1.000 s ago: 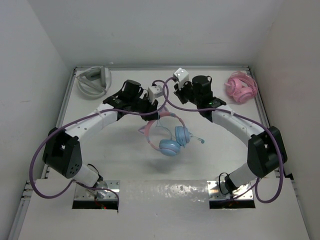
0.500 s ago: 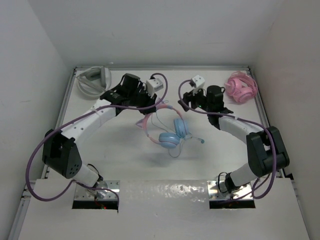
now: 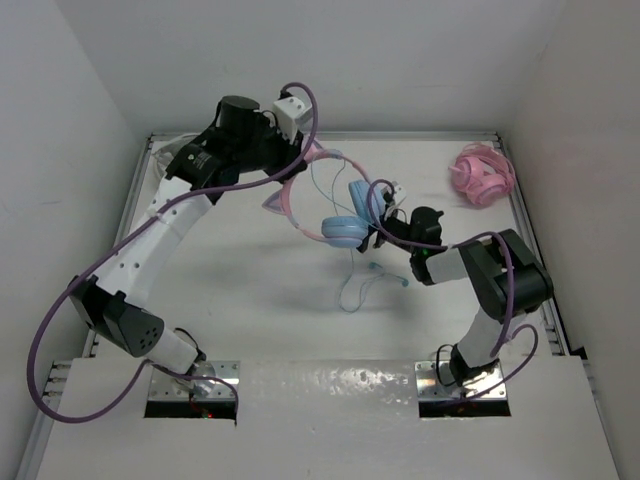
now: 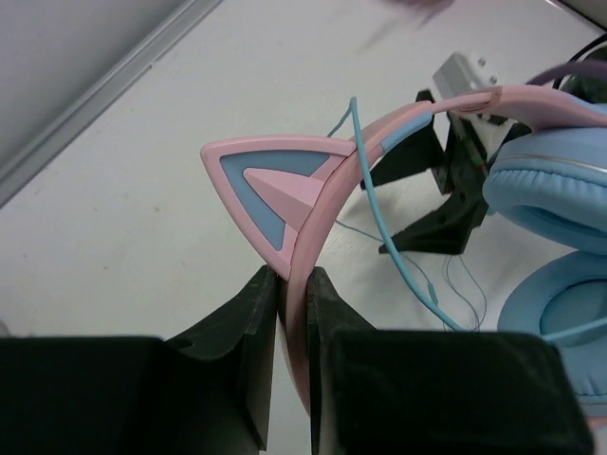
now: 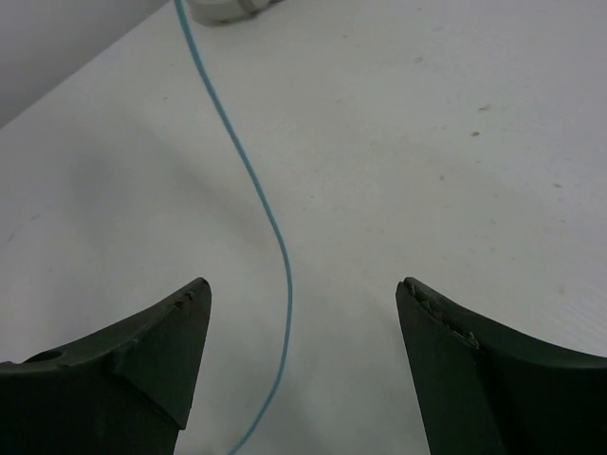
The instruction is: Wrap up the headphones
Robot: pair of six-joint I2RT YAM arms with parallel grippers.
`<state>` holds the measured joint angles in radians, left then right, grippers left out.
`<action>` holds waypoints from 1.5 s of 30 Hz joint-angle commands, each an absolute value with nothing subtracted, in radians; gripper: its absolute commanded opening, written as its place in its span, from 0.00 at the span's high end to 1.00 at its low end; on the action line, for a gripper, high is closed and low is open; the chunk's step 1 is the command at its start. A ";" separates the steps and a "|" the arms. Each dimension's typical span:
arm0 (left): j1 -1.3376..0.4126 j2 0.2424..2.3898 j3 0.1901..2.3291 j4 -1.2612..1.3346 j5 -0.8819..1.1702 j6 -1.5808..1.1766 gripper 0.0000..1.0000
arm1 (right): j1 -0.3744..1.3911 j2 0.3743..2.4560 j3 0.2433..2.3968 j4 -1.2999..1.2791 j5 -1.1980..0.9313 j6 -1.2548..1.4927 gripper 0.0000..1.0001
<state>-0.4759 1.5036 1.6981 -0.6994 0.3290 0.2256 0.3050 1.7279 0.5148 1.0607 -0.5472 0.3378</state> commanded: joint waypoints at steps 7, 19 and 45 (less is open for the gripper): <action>-0.466 1.509 1.882 -0.735 0.308 0.156 1.00 | 0.426 1.874 0.664 1.159 -0.368 0.321 0.19; -0.466 1.485 1.849 -0.739 0.278 0.179 1.00 | 0.355 1.950 0.585 1.474 -0.149 0.656 1.00; -0.446 1.506 1.686 -0.646 0.373 0.207 1.00 | 0.307 1.686 0.532 1.168 -0.138 0.485 1.00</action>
